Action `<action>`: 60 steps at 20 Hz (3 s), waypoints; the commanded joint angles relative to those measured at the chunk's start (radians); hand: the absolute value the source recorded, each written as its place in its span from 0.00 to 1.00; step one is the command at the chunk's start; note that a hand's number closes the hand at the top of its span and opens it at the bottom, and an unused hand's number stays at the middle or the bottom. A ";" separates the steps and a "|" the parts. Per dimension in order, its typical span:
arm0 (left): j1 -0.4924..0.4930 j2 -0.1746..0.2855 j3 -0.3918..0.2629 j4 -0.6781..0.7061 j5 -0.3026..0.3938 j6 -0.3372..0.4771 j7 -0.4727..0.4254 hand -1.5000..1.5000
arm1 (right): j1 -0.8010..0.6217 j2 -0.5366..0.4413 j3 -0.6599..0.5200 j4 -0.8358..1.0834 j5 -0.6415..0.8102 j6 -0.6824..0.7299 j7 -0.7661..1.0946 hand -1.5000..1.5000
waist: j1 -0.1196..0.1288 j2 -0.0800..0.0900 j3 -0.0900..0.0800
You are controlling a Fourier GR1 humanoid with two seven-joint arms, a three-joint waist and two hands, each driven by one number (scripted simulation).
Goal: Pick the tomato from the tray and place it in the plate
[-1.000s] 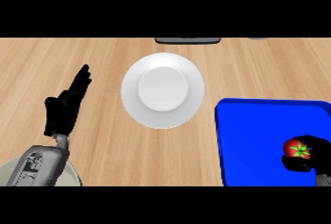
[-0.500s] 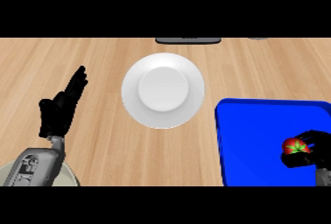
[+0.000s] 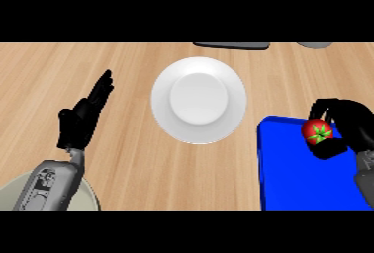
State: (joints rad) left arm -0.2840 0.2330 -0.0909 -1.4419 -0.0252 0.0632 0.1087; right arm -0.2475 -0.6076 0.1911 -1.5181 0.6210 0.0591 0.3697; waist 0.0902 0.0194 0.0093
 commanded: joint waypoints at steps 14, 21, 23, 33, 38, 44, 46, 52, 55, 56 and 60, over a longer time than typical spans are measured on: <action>-0.022 0.012 0.039 0.063 0.013 0.018 0.000 0.50 | -0.521 0.145 -0.045 0.439 -0.220 0.078 -0.762 1.00 | -0.057 -0.011 -0.009; -0.022 -0.005 0.044 0.082 -0.008 0.025 -0.029 0.50 | -0.694 0.360 0.017 0.599 -0.149 0.077 -0.635 1.00 | -0.068 -0.014 -0.010; 0.018 0.026 0.056 0.019 0.019 -0.015 0.003 0.50 | -0.653 0.412 0.049 0.631 -0.107 0.024 -0.687 1.00 | -0.066 -0.016 -0.009; -0.047 -0.006 0.068 0.072 -0.008 0.010 -0.004 0.50 | -0.801 0.597 0.158 0.948 0.135 -0.169 -0.603 1.00 | -0.060 -0.008 -0.010; -0.062 -0.005 0.047 0.039 -0.017 -0.011 0.028 0.50 | -0.841 0.606 0.150 1.081 -0.031 -0.112 -0.520 0.00 | -0.026 -0.005 -0.009; -0.104 -0.033 0.037 0.082 -0.028 -0.011 0.028 0.50 | -0.827 0.607 0.179 1.161 -0.158 -0.154 -0.616 0.00 | -0.009 0.002 -0.009; -0.081 -0.040 0.032 0.079 -0.046 0.007 0.004 0.50 | -0.805 0.607 0.140 1.149 -0.216 -0.126 -0.691 0.00 | -0.018 0.000 -0.008; -0.070 -0.024 0.061 0.093 -0.040 0.010 0.012 0.50 | -0.821 0.608 -0.012 1.111 -0.407 -0.106 -0.747 0.00 | -0.044 -0.006 -0.008; -0.033 -0.015 0.067 0.059 -0.028 -0.006 -0.011 0.50 | -0.859 0.553 -0.128 1.147 -0.467 -0.091 -0.745 0.00 | -0.053 -0.006 -0.009; -0.035 -0.045 0.050 0.092 -0.045 0.014 -0.014 0.50 | -0.840 0.556 -0.144 1.159 -0.479 -0.103 -0.758 0.00 | -0.061 -0.005 -0.009; -0.053 -0.031 0.066 0.084 -0.046 0.012 -0.008 0.50 | -0.848 0.433 -0.221 1.190 -0.528 -0.049 -0.776 0.00 | -0.066 -0.005 -0.009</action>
State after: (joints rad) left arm -0.3263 0.2018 -0.0330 -1.3777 -0.0666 0.0736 0.1091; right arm -1.0880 -0.0860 0.0475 -0.3562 0.1483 -0.0321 -0.3796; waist 0.0337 0.0120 0.0012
